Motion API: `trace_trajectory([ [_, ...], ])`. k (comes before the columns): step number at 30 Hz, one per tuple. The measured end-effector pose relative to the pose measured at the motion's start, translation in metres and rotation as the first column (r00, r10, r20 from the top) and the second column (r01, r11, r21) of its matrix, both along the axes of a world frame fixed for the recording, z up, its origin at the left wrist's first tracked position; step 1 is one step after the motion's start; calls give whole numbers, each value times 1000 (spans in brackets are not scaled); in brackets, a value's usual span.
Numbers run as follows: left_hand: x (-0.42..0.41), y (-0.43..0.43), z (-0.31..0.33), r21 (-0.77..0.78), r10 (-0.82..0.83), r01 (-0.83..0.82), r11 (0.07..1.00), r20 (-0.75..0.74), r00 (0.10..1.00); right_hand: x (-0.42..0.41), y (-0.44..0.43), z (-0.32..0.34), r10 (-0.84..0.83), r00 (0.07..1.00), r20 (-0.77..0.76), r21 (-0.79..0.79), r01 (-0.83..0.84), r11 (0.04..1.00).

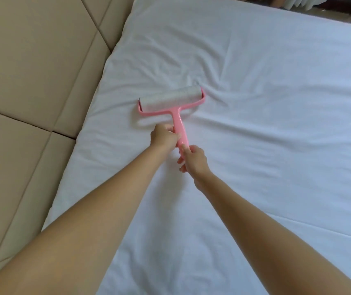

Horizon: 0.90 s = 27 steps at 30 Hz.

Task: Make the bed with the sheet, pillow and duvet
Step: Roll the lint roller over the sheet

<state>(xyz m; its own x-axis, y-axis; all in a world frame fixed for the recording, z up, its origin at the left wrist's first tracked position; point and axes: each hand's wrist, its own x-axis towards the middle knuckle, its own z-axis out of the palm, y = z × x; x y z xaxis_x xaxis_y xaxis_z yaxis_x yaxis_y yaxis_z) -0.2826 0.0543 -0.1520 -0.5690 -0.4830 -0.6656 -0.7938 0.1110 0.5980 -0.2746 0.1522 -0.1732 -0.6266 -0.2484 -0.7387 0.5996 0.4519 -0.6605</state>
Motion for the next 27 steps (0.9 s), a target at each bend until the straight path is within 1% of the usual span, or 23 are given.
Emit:
trace_trajectory([
  [3, 31, 22, -3, -45, -65, 66, 997, 8, 998, 29, 24, -6, -15, 999, 47, -39, 17, 999],
  [6, 72, 52, -4, -5, -101, 101, 995, 41, 994, 68, 56, -4, 0, 994, 112, -15, 1, 1000],
  [9, 114, 79, 0, 37, -153, 150, 988, 108, 982, 110, 89, 4, 13, 984, 178, -9, -12, 1000],
  [14, 170, 122, 14, 56, -211, 204, 977, 181, 961, 169, 135, 25, -34, 962, 270, -33, 45, 998],
  [18, 212, 152, 26, 98, -311, 295, 950, 246, 918, 216, 170, 41, -67, 937, 342, -39, 86, 996],
  [21, 239, 169, 41, 87, -320, 308, 948, 245, 915, 244, 189, 58, -80, 933, 351, -77, 114, 990],
  [27, 270, 203, 77, 43, -291, 288, 957, 149, 945, 275, 220, 88, -128, 956, 265, -127, 166, 978],
])
